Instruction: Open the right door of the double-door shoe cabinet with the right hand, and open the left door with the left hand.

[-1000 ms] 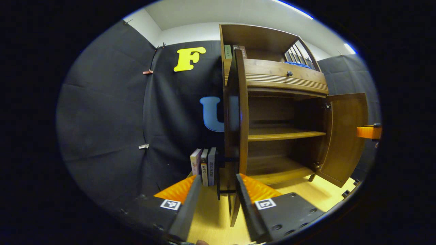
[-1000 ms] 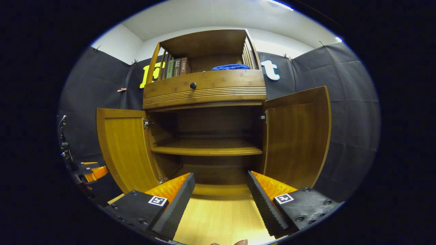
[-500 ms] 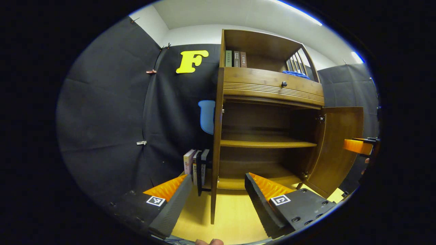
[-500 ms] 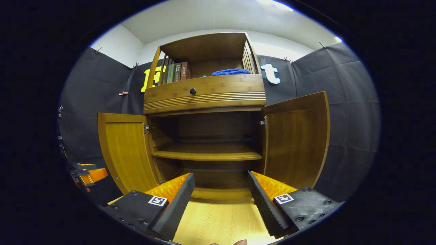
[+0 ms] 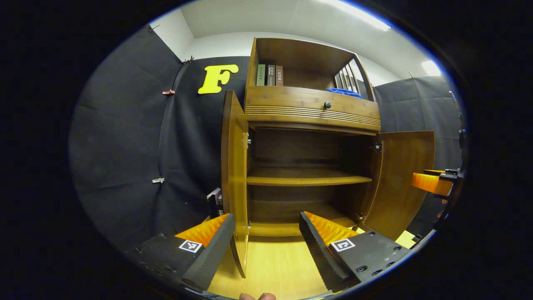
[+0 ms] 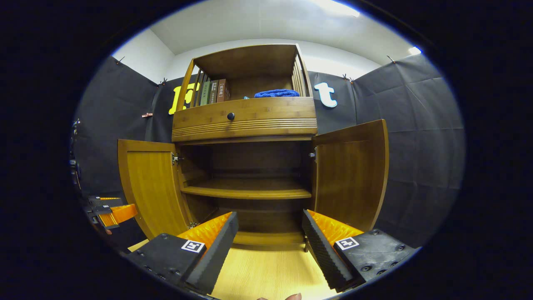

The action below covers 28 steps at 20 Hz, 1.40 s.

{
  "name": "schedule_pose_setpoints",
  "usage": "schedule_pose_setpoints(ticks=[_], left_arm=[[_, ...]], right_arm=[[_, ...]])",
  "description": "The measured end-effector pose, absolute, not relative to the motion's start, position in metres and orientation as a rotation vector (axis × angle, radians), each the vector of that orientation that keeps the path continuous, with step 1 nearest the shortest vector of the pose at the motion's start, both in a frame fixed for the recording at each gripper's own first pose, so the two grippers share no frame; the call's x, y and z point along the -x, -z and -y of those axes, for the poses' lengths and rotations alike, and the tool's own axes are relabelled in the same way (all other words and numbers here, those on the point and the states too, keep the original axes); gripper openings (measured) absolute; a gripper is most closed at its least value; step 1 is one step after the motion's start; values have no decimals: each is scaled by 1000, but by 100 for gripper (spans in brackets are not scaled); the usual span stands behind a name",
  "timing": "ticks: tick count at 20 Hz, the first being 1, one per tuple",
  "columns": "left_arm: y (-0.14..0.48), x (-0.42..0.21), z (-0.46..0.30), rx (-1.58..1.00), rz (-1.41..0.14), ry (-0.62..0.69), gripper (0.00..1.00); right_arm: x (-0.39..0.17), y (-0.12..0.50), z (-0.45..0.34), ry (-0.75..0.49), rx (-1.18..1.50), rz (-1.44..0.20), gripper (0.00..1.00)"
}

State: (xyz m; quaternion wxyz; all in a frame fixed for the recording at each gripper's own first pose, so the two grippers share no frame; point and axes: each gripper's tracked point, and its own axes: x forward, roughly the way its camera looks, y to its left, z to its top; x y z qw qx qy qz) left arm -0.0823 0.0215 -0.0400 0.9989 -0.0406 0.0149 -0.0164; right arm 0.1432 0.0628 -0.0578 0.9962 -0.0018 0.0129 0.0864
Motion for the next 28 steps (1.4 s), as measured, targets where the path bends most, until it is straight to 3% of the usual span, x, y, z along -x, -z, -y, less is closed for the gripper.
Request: schedule_pose_setpoints(ticks=[2,4,15,16,18,23,24,28], left_arm=[[40,82,-18,83,-32,46,96],[39,80,-18,87,-32,52,96],[37,71,-16,81,-25,76,96],[38,71,-16,79,-26,78,96],[40,71,-17,78,-28,80,96],[41,69,-23,86,-29,75,96],[42,69,-24,88,-30,74,96],[43,67,-26,87,-32,73,96]], right_arm=[[-144,54,-64,-173,6,-20,100],[-144,52,-66,-172,13,-11,92],[-143,55,-66,-159,20,-11,92],[-142,55,-66,-158,21,-12,98],[-142,57,-68,-159,23,-15,100],[-142,59,-71,-163,31,-20,100],[-142,59,-71,-164,33,-21,92],[-145,59,-72,-162,27,-20,92]])
